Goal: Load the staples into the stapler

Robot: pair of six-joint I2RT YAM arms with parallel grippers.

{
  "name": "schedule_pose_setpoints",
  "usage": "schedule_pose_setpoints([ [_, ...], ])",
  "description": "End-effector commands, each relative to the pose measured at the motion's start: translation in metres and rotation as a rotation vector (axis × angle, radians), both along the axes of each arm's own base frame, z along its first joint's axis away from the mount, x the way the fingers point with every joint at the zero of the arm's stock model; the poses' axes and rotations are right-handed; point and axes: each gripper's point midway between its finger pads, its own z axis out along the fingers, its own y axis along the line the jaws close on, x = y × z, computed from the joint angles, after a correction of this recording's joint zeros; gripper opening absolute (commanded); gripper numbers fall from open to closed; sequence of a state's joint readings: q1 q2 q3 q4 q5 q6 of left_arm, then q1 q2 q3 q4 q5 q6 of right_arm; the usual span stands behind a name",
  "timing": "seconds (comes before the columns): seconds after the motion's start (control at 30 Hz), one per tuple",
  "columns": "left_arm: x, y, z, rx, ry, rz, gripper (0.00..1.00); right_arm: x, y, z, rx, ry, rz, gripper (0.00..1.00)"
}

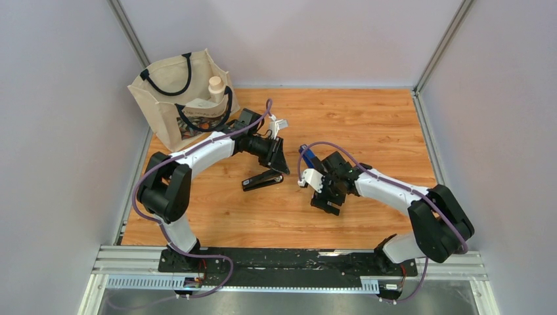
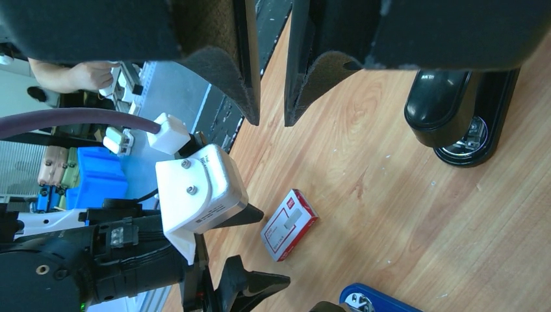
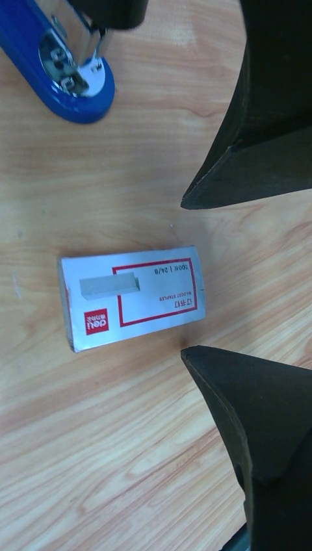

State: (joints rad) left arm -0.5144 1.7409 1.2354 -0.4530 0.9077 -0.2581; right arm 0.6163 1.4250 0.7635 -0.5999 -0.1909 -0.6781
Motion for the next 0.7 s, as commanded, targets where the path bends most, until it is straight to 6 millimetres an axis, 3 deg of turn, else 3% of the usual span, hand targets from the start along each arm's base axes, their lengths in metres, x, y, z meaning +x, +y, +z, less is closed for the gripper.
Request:
schedule_pose_setpoints([
  [0.0, -0.001, 0.001, 0.006, -0.028, -0.033, -0.018, 0.29, -0.001, -0.003, 0.0, -0.012, -0.026, 0.062, 0.8],
  [0.43, -0.003, -0.002, -0.006, -0.02, -0.009, -0.021, 0.29, 0.003, 0.006, -0.008, 0.003, -0.006, 0.082, 0.67],
  [0.67, -0.009, -0.007, -0.024, 0.016, 0.021, -0.026, 0.29, 0.002, 0.013, -0.012, 0.002, -0.006, 0.104, 0.52],
])
